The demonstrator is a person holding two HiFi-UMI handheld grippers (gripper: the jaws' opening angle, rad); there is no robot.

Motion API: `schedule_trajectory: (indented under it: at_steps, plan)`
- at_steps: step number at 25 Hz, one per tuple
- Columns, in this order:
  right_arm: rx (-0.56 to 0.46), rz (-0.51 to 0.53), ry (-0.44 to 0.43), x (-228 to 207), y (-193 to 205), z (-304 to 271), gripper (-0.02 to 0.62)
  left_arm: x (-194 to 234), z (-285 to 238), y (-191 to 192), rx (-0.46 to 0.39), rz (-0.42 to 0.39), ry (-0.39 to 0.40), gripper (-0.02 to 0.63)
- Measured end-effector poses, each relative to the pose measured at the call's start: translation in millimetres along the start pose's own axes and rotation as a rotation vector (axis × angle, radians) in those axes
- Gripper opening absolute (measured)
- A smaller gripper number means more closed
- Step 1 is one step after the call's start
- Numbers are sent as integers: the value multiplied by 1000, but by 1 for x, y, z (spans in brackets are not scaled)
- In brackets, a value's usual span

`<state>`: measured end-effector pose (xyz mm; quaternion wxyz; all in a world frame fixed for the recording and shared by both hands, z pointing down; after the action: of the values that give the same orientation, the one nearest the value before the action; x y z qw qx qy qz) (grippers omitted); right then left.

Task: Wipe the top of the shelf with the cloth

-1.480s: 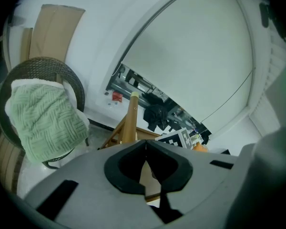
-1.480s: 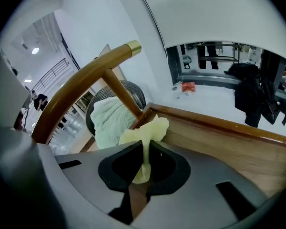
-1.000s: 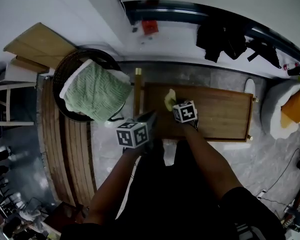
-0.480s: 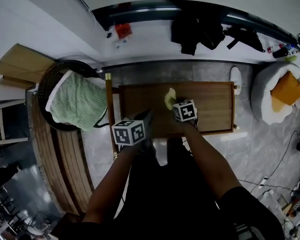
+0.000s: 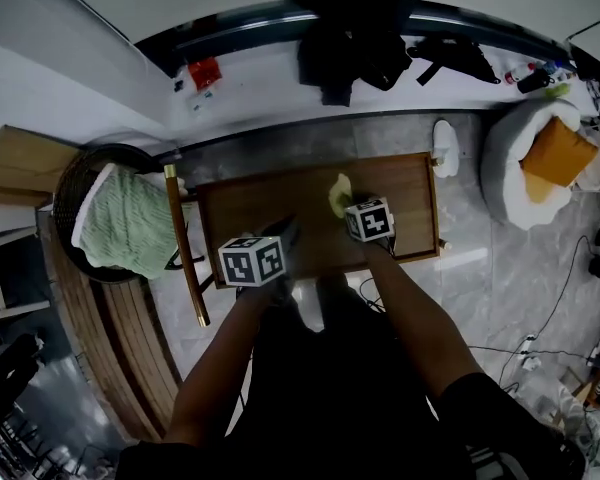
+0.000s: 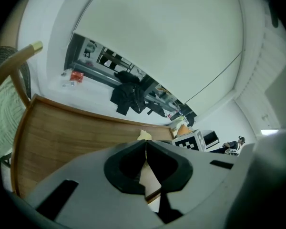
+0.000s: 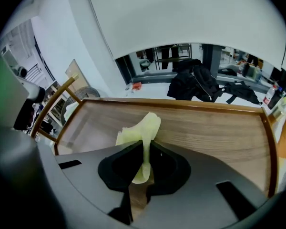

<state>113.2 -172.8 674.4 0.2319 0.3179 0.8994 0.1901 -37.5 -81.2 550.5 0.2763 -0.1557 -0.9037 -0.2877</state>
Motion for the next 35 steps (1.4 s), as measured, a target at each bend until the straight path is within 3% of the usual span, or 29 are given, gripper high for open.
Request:
schedule_trajectory:
  at_steps: [18, 27, 31, 33, 35]
  plan:
    - [-32, -113, 177, -129, 39, 82, 46, -74, -59, 21, 51, -46, 88, 12]
    - [-6, -216, 365, -175, 50, 122, 46, -65, -39, 12, 14, -33, 81, 12]
    - [-19, -216, 392, -160, 44, 123, 46, -38, -3, 5, -30, -2, 57, 12]
    - [-74, -188, 335, -129, 27, 116, 46, -21, 20, 0, -58, 16, 37, 12]
    - [-119, -125, 223, -79, 3, 96, 46, 1, 45, -6, -93, 40, 2, 12]
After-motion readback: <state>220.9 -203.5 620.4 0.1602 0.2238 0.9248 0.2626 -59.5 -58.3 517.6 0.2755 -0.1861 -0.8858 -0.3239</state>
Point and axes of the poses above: the fingertips, and each gripper's own axes: z backward along the fingers, x to its left, y out of its underside, the point moved 4 cm from there along z, backward along the fingers, and after that the axes turned 6 degrees about -y, right-handed, at the moved point
